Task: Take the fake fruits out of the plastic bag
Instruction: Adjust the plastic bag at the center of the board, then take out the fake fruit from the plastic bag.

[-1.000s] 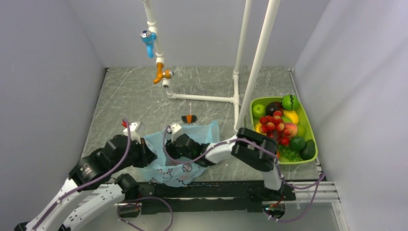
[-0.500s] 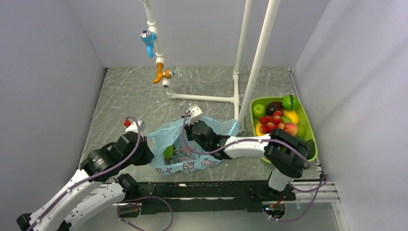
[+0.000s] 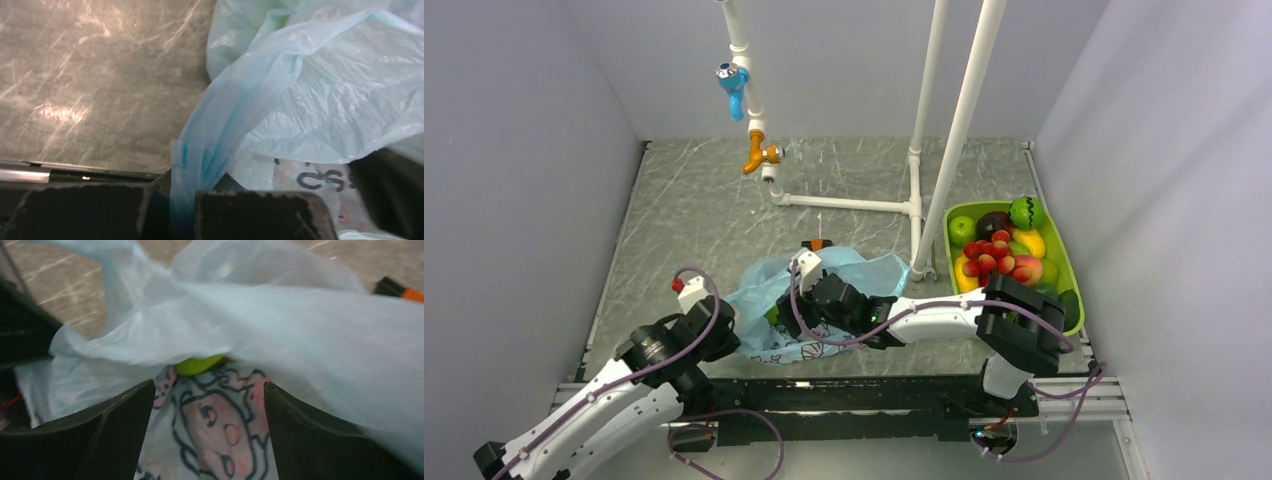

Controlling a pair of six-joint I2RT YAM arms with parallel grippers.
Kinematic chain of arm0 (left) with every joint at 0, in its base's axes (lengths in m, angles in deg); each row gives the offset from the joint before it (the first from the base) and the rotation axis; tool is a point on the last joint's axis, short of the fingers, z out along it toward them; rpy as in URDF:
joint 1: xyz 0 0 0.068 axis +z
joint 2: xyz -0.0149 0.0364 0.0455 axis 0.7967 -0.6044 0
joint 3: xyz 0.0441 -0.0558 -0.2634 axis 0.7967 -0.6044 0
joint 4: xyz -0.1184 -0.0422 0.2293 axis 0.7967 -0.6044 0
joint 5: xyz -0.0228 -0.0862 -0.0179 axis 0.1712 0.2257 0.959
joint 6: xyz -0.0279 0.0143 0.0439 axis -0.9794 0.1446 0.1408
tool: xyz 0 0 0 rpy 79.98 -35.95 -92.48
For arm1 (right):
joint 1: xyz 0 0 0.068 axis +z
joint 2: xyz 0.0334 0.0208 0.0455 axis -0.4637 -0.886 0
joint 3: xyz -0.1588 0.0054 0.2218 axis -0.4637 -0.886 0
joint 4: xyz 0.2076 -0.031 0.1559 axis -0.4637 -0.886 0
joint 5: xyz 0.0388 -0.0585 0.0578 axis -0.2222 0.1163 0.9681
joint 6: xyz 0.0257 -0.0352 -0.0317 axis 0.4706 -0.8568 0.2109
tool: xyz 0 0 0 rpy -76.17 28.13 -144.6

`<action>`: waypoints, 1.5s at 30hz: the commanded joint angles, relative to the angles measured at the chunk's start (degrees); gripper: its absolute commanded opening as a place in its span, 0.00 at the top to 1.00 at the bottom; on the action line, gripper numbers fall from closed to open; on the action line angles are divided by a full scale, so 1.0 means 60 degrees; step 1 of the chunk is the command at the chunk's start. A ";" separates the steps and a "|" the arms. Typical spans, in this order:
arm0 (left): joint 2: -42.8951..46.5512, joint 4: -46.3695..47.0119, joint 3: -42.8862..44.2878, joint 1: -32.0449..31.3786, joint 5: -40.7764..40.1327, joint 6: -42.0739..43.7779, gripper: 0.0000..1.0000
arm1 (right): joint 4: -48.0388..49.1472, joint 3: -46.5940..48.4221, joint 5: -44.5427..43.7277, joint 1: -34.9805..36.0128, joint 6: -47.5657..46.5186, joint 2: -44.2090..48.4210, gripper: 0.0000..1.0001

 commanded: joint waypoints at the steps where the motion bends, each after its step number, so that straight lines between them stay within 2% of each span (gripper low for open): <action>1: 0.0719 0.0492 0.0008 -0.0082 -0.0531 -0.0385 1.00 | 0.0974 -0.0302 0.0909 0.0215 0.0870 -0.0130 0.23; 3: 0.0820 0.0526 -0.0068 -0.0082 -0.0519 -0.0424 1.00 | 0.1350 -0.0294 0.0923 0.0593 0.0895 -0.0714 0.32; 7: 0.0809 0.0624 -0.0237 -0.0088 -0.0351 -0.0507 1.00 | 0.1905 -0.0328 0.0657 0.0943 0.1195 -0.1689 0.41; 11: 0.0938 0.0582 -0.0428 -0.0084 -0.0261 -0.0738 1.00 | 0.2239 -0.0732 0.0015 0.0761 0.1645 -0.1200 0.49; 15: 0.1069 0.0783 -0.0686 -0.0083 -0.0120 -0.0714 1.00 | 0.1698 -0.0305 -0.0625 0.0643 0.2215 -0.0841 0.39; 19: 0.0961 0.0979 -0.0793 -0.0082 0.0073 -0.0567 1.00 | 0.1217 0.0480 -0.0894 0.0498 0.2615 -0.1310 0.29; 25: 0.1040 0.1021 -0.0867 -0.0100 0.0267 -0.0491 1.00 | 0.1735 0.0789 -0.0413 0.0104 0.2938 -0.1666 0.14; 30: 0.1195 0.1054 -0.0796 -0.0099 0.0179 -0.0424 1.00 | 0.1500 0.1255 -0.0429 -0.0111 0.2928 -0.2181 0.13; 35: 0.1082 0.1083 -0.0686 -0.0089 0.0171 -0.0323 1.00 | 0.1744 0.1457 -0.0198 -0.0223 0.2660 -0.2462 0.23; 37: 0.1057 0.1118 -0.0708 -0.0097 0.0220 -0.0284 1.00 | 0.1820 0.1552 -0.0039 -0.0220 0.2570 -0.2552 0.24; 45: 0.1079 0.1186 -0.0691 -0.0097 0.0233 -0.0196 1.00 | 0.2497 0.1573 0.0669 -0.0208 0.2592 -0.2777 0.16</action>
